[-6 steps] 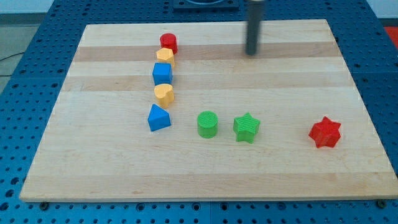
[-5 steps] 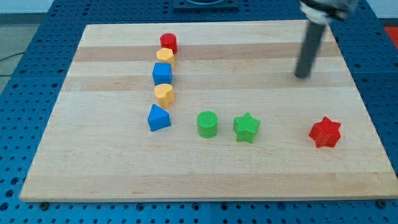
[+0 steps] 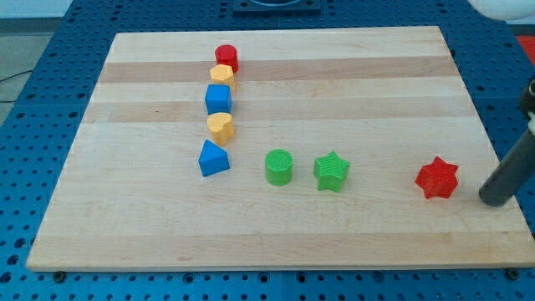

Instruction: Move the red star closer to the green star

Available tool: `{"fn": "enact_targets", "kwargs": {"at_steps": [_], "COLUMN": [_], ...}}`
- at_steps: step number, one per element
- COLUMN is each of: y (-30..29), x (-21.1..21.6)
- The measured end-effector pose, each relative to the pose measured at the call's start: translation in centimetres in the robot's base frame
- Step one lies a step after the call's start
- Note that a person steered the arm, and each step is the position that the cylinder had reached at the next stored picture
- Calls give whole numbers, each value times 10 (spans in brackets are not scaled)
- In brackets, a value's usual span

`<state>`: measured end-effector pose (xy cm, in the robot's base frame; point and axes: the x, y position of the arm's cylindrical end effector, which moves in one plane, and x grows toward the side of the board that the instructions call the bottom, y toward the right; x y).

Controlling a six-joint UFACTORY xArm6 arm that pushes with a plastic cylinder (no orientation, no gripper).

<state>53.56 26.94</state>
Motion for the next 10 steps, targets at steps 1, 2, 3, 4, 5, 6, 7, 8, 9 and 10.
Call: {"fn": "enact_targets", "kwargs": {"at_steps": [1,2,3,4,5,6,7,8,9,10], "y": [-28,-78,-83,-44,-55,-91,-122,-120,-60,-79], "x": [-3,3,3,-24,-40,-28,-25,-25,-1,45]}}
